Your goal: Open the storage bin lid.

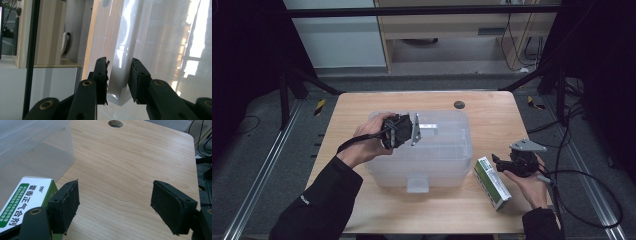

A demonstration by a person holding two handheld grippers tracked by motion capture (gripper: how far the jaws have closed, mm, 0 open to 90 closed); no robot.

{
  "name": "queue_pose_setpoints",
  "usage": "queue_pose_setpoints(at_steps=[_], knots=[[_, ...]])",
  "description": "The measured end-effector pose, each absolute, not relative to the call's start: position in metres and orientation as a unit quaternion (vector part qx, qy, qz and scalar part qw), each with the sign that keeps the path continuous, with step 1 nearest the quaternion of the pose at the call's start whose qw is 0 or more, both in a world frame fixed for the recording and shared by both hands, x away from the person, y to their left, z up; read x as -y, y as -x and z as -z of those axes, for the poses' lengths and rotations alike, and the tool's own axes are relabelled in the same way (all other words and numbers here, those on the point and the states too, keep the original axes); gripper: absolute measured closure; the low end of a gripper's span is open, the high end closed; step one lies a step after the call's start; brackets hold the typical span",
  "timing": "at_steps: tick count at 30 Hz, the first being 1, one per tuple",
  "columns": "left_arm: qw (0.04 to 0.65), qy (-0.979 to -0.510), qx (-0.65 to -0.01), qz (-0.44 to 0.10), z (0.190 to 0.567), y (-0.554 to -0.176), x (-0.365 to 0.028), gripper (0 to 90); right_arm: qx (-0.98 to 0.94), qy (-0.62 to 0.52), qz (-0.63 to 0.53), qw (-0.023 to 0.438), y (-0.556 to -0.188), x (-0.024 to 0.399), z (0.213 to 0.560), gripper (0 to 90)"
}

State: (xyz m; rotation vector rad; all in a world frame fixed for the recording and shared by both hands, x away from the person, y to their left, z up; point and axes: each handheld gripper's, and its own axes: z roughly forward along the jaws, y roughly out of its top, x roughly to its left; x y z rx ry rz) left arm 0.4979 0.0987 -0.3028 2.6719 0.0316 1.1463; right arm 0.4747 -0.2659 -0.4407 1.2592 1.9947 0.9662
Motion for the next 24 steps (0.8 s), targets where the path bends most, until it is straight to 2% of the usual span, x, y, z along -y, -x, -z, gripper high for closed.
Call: queue_pose_setpoints(at_steps=[24], knots=[[0.079,-0.913,0.009,-0.401,0.3026,-0.4964,-0.0914,73.5,-0.752,-0.473,-0.366,0.276,-0.4729,0.2651,0.4366,35.0]])
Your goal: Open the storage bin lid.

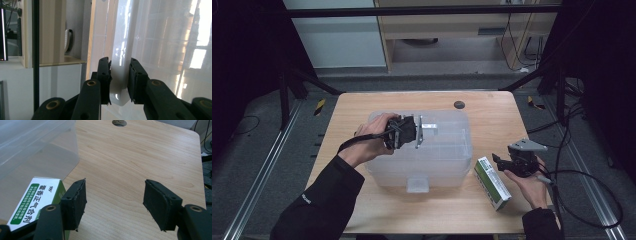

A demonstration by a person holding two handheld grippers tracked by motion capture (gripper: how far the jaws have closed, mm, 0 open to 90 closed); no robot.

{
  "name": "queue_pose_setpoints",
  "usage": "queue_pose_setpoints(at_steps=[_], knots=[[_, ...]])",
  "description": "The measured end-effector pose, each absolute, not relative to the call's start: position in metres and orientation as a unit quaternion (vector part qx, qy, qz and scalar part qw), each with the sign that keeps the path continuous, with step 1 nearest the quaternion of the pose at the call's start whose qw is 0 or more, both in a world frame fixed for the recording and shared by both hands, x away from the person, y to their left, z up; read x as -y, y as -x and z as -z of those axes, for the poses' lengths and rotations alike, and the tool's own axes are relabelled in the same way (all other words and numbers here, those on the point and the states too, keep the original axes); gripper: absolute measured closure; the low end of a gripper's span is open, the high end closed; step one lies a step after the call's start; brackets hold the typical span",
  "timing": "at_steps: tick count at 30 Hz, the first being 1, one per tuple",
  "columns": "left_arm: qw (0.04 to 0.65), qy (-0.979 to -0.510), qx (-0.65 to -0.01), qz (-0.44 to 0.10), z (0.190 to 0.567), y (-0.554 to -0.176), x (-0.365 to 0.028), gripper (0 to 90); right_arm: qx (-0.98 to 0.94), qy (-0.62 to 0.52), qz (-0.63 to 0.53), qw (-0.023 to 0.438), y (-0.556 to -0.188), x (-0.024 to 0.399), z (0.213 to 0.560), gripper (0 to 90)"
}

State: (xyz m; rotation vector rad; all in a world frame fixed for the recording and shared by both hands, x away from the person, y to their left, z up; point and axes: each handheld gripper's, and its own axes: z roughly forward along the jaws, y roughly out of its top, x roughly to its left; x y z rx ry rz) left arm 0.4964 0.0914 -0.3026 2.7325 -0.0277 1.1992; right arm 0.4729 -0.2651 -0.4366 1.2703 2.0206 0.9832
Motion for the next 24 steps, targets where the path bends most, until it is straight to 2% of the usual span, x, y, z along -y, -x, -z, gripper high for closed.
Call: queue_pose_setpoints(at_steps=[4,24], knots=[[0.077,-0.913,0.011,-0.401,0.303,-0.496,-0.091,73.6,-0.752,-0.475,-0.367,0.274,-0.473,0.266,0.435,38.1],[0.078,-0.916,0.011,-0.392,0.300,-0.499,-0.091,73.9,-0.747,-0.478,-0.391,0.244,-0.468,0.263,0.421,65.0]])
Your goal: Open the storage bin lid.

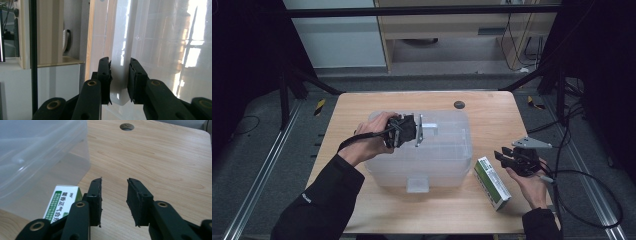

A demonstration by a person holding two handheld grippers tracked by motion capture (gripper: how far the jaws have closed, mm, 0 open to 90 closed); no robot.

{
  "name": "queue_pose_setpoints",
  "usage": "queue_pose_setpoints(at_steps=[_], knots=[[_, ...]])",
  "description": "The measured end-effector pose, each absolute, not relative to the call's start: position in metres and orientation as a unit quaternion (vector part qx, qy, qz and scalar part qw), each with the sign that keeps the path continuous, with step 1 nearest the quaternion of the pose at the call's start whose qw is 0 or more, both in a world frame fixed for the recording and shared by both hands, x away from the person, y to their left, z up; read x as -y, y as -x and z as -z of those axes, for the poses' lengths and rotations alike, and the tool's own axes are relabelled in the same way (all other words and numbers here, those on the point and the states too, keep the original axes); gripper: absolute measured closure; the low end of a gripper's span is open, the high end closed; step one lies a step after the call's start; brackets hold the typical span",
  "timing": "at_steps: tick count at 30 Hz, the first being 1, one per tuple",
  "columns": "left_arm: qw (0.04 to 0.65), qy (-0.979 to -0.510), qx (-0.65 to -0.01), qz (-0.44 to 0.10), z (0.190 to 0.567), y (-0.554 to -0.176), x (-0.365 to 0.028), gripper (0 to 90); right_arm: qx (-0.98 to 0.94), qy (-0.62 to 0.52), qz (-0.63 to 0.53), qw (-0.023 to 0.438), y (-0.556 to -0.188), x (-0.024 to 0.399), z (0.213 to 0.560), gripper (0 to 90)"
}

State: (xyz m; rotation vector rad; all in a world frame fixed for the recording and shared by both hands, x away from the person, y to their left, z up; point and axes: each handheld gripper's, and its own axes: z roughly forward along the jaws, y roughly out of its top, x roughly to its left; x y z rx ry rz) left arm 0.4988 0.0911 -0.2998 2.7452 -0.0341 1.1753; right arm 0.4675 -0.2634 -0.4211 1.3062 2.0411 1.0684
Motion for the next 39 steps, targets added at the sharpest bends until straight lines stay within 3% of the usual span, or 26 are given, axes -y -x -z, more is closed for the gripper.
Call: queue_pose_setpoints(at_steps=[22,39], knots=[[0.067,-0.913,0.008,-0.402,0.291,-0.507,-0.088,73.7,-0.765,-0.445,-0.419,0.206,-0.460,0.251,0.406,89.6],[0.083,-0.909,-0.012,-0.409,0.284,-0.518,-0.089,72.8,-0.769,-0.420,-0.441,0.194,-0.454,0.238,0.396,90.0]])
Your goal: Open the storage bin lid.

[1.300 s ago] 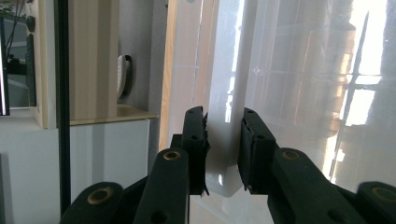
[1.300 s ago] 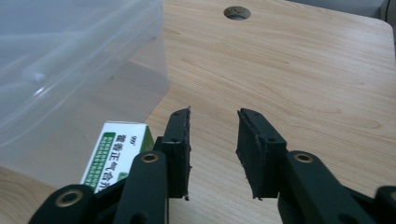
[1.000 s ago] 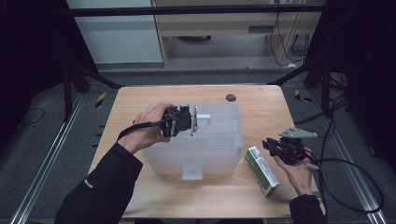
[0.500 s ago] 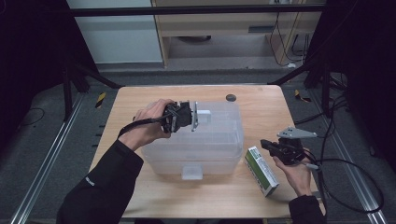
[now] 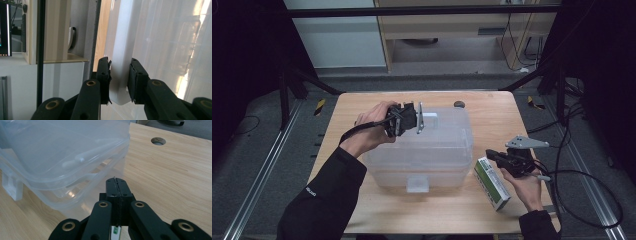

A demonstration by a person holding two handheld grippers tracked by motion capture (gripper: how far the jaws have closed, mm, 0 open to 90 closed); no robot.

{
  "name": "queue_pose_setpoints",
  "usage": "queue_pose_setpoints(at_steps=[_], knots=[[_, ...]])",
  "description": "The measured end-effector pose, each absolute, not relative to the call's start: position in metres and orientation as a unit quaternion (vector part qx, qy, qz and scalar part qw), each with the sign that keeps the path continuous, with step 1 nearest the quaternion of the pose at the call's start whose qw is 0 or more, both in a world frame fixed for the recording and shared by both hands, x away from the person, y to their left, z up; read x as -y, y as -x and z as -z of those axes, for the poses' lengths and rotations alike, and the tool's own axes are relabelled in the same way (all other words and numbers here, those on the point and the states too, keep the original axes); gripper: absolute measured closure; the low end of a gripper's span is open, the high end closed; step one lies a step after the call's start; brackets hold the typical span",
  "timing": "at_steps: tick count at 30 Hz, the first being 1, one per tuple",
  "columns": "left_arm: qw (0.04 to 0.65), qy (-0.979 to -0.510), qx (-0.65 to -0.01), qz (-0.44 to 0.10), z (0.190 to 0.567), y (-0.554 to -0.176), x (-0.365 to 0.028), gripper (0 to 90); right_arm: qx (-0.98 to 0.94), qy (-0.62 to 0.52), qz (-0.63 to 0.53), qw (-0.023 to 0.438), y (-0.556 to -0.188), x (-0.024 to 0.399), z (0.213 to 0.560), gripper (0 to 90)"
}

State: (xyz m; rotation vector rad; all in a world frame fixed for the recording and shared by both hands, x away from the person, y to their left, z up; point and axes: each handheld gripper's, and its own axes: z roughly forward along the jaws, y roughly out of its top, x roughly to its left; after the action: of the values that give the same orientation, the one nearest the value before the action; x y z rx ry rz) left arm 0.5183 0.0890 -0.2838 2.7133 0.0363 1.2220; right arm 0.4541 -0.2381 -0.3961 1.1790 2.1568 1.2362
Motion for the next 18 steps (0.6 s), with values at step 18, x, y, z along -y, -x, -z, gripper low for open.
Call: queue_pose_setpoints(at_steps=[18], knots=[[0.087,-0.905,-0.025,-0.416,0.2801,-0.5259,-0.0894,72.4,-0.773,-0.410,-0.450,0.177,-0.4531,0.2308,0.3970,90.0]])
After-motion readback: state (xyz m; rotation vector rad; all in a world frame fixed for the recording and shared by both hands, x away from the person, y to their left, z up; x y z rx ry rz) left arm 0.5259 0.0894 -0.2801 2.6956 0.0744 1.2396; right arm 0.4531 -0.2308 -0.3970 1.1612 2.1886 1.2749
